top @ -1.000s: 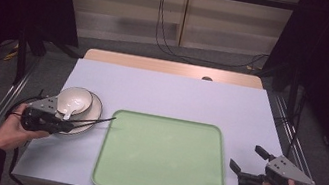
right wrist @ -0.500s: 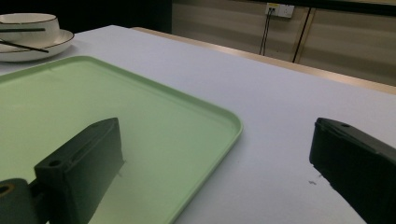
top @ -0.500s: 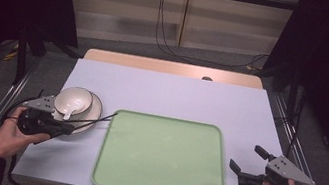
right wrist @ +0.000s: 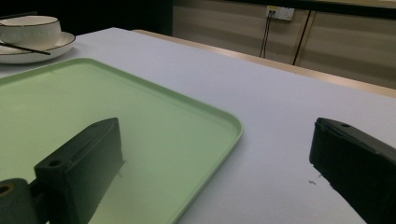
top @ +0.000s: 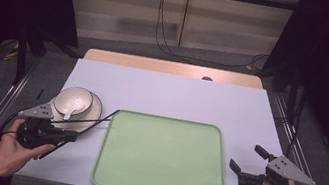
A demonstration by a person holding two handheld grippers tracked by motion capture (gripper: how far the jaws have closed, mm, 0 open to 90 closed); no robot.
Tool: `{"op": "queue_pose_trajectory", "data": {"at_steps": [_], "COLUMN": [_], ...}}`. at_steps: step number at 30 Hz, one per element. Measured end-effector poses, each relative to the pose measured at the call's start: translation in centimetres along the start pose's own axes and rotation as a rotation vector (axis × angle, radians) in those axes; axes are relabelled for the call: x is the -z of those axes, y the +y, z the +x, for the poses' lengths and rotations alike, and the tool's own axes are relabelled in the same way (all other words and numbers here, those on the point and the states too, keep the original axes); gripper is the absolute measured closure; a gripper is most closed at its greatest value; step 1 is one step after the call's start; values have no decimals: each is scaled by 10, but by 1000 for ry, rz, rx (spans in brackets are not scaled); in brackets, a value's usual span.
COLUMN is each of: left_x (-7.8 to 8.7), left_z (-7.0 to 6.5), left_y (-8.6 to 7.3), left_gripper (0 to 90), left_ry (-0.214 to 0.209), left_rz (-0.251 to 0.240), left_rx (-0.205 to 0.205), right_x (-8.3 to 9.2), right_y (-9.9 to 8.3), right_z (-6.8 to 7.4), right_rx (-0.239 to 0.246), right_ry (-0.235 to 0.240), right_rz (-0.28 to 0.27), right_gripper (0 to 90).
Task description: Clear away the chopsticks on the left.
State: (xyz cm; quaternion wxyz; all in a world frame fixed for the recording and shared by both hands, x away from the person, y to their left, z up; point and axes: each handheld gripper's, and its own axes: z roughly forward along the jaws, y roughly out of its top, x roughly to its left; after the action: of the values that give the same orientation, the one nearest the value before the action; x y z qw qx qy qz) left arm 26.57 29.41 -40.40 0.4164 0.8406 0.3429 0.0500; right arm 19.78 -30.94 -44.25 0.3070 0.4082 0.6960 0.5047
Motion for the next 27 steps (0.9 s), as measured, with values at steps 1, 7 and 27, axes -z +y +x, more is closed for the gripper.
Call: {"op": "queue_pose_trajectory", "data": {"at_steps": [1,7,27], "left_x": [0,2,-51], "left_z": [-3,-15,-44], "left_y": [-1,-2,13], "left_gripper": [860,860,860], "left_ry": [2,45,136], "left_rz": [-11,-41,-53], "left_rx": [7,68,286], "right_x": [0,1,1], "right_y": [0,1,1], "right_z": [0,0,1], "right_rx": [1,3,4], "right_ry": [-2,-1,4], "right_rz": [-4,-21,-47], "right_gripper": [21,21,13]}}
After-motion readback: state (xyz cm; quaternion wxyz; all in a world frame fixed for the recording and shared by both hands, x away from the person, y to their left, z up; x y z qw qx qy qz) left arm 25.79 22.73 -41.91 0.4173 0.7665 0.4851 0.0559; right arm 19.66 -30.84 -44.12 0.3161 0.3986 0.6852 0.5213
